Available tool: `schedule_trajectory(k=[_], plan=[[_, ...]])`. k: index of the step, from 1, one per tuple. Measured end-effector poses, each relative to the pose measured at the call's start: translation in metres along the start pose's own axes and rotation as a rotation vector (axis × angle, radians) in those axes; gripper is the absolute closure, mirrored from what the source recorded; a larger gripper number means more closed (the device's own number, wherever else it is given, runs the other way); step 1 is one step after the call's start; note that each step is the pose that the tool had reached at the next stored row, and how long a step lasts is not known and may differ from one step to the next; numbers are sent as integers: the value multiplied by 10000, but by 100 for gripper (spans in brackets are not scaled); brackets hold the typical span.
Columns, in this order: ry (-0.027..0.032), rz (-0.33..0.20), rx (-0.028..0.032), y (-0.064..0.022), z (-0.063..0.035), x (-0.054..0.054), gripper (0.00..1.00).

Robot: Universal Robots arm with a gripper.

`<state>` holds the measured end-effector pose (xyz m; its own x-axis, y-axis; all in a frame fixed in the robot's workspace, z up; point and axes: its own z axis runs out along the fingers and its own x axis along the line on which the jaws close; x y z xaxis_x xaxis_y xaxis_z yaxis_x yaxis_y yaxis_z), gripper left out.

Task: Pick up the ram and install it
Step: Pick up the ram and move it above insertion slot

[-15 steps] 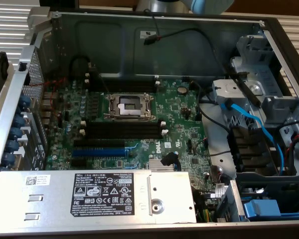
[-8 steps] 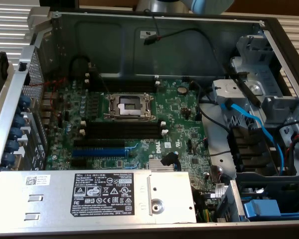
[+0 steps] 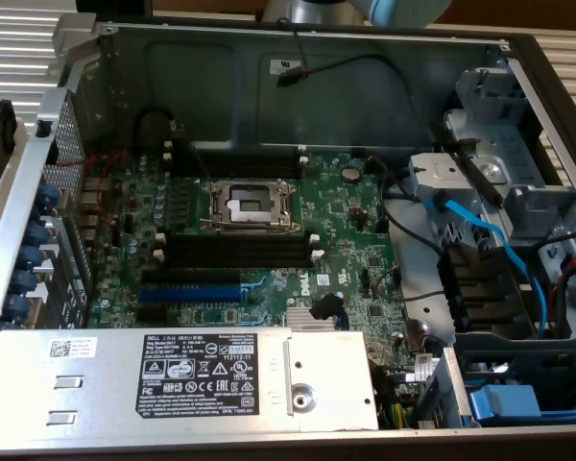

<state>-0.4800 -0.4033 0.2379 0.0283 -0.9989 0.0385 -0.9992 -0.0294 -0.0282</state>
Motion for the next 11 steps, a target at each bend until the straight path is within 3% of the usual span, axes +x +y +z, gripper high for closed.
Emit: schedule_trajectory(k=[11], plan=[[2,-21,54,4,140,3,90]])
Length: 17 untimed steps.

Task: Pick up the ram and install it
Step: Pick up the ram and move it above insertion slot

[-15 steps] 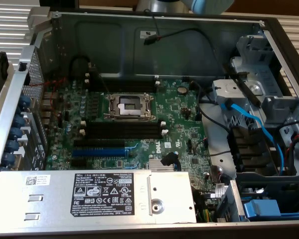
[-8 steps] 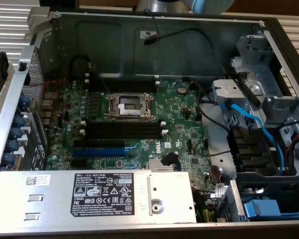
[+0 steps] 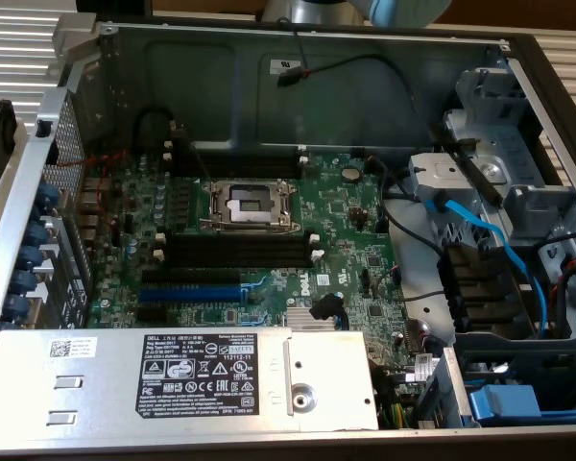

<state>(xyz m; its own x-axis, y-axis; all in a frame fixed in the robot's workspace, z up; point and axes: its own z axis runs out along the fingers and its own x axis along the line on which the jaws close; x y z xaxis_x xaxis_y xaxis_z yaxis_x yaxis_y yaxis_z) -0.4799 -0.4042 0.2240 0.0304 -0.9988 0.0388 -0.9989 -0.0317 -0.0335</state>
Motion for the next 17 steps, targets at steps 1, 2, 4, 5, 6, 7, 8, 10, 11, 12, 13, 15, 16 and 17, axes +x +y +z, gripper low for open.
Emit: schedule_trajectory(k=[1,2,4,5,6,7,8,10,11,12,13,15,16,17], plan=[[0,0,-1,0,0,0,90],[0,0,-1,0,0,0,90],[0,0,0,0,0,0,90],[-1,0,1,0,1,0,90],[-1,0,1,0,1,0,90],[0,0,1,0,1,0,90],[-1,0,1,0,1,0,90],[0,0,1,0,1,0,90],[-1,0,2,0,1,0,89],[0,0,1,0,1,0,83],[-1,1,1,0,1,0,83],[0,0,1,0,1,0,76],[0,0,2,0,1,0,76],[0,0,1,0,1,0,76]])
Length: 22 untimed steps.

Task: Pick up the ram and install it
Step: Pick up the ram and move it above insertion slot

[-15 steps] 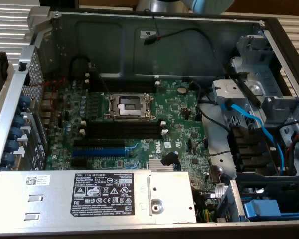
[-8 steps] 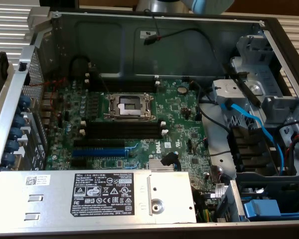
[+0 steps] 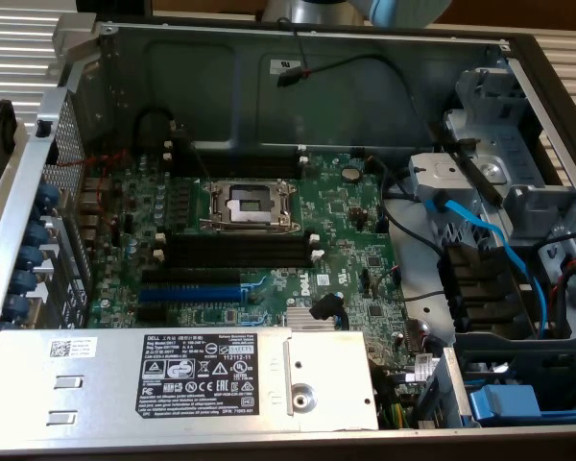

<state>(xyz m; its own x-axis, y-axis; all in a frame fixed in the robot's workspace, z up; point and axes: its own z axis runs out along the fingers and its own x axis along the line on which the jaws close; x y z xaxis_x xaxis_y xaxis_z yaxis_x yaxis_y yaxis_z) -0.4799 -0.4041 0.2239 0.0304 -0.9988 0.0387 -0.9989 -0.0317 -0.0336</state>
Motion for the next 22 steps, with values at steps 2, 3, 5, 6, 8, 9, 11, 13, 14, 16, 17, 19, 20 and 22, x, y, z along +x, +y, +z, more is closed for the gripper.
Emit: schedule_trajectory(k=[2,3,5,6,8,9,11,13,14,16,17,19,20,22], plan=[[0,0,0,0,0,0,76],[0,0,0,0,0,0,76],[0,0,0,0,0,0,76],[0,0,0,0,0,0,76],[0,0,-1,0,1,0,76],[4,-1,2,0,5,0,76],[12,0,4,1,19,0,76],[39,-2,-3,3,37,0,76],[50,-3,-20,3,48,-1,76],[60,-5,-65,4,72,-2,76],[61,-5,-83,5,84,-3,76],[66,-7,-121,6,104,-4,76],[69,-8,-145,7,114,-4,76],[84,-17,-334,8,122,-3,76]])
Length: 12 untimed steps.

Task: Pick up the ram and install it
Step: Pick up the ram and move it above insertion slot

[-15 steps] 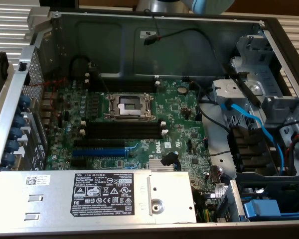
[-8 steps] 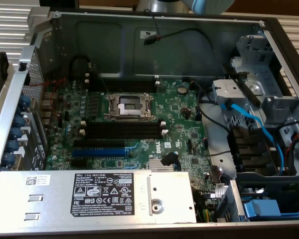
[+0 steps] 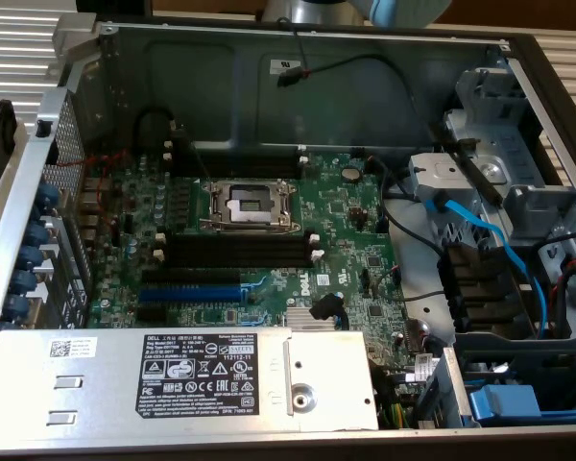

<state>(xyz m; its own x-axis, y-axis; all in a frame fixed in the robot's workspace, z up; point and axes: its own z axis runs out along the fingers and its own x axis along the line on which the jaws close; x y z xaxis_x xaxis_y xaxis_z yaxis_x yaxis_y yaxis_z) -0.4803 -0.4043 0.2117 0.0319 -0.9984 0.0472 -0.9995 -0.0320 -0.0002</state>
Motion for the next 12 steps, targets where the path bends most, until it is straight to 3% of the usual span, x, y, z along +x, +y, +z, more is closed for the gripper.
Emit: schedule_trajectory(k=[1,3,12], plan=[[0,-3,-64,0,2,0,76],[0,-5,-118,1,9,5,76],[28,-6,-117,1,12,34,76]])
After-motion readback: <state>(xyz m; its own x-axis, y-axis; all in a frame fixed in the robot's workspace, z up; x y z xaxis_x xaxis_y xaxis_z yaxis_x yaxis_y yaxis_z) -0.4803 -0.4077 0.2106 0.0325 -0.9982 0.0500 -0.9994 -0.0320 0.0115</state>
